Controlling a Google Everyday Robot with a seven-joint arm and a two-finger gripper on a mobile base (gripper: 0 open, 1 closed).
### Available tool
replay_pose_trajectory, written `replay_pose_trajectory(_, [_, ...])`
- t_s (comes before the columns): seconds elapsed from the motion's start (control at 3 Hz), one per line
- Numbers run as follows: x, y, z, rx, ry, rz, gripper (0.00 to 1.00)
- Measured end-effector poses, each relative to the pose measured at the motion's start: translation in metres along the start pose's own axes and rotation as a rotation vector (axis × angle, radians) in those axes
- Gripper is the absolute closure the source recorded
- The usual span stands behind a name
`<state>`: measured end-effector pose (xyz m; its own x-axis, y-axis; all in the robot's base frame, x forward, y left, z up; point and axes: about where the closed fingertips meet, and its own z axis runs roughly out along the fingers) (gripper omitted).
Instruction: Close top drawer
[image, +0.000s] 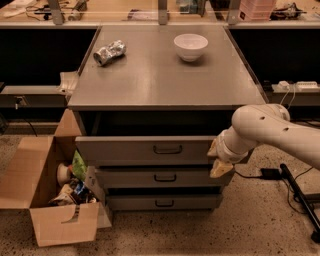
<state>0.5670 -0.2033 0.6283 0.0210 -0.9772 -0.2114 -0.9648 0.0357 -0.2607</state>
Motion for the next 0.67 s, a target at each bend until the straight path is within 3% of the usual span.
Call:
replay_pose_trajectory(0.33, [0.0000,0.0000,0.0001,0.000,0.000,0.000,0.00])
replay_pose_trajectory(0.67, [-0.0024,0.0013,-0.0043,0.003,-0.009,-0.006,0.00])
